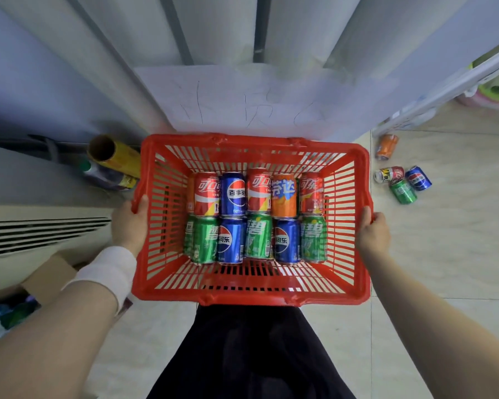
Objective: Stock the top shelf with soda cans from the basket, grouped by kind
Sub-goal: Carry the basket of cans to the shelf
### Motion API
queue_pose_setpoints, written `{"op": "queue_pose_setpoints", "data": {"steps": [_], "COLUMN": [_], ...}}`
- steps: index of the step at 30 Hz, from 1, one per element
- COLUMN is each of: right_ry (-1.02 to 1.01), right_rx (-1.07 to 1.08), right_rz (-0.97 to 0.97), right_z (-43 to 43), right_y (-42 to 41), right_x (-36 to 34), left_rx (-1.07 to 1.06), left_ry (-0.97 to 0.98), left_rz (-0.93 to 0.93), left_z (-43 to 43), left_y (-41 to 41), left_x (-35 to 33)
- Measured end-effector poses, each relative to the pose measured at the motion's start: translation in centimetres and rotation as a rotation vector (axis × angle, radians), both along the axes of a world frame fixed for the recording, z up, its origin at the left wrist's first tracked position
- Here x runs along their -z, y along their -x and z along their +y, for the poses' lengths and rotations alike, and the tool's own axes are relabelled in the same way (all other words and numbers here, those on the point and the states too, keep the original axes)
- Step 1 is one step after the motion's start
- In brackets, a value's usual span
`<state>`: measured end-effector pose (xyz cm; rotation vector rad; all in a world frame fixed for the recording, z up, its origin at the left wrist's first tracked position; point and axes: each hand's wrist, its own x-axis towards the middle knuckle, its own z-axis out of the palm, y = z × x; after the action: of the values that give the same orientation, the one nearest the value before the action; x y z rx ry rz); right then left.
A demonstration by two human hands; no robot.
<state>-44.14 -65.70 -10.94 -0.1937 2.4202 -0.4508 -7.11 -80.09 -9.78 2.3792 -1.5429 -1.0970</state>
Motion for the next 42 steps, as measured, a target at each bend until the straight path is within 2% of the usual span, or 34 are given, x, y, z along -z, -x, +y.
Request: {"op": "queue_pose_setpoints", "data": {"steps": [4,10,15,22,27,36,42], "right_ry": [0.036,0.063,0.065,0.107,0.143,0.041,0.035], "right_rx": [-0.059,-0.006,0.062,0.165,0.308,0.482,0.596], "right_rz": [-0.108,-0.109,-0.117,-0.128,-0.086,0.018,0.026], "right_z": [0.3,0.4,1.9,7.7,14.5,27.2,34.7], "right_y": [1.2,0.8,0.5,-0.7,-1.7,0.2,5.3], "right_x": [0.8,0.5,-0.5,-4.5,-6.4,-9.4,-10.4], "left_rx": [0.012,-0.136,-0.137,0.031,0.225,0.54,0.602], "left_ry": [-0.005,0.033,0.038,0.078,0.064,0.051,0.055], "left_rz": [0.011,0.044,0.073,0.086,0.062,0.023,0.068], "left_z": [-0.3,0.2,1.4,2.6,3.6,7.3,12.7], "left_y": [0.0,1.0,0.9,2.4,4.5,15.4,24.9], "left_x": [0.6,-0.3,-1.6,-5.8,-6.9,-8.4,-9.3]}}
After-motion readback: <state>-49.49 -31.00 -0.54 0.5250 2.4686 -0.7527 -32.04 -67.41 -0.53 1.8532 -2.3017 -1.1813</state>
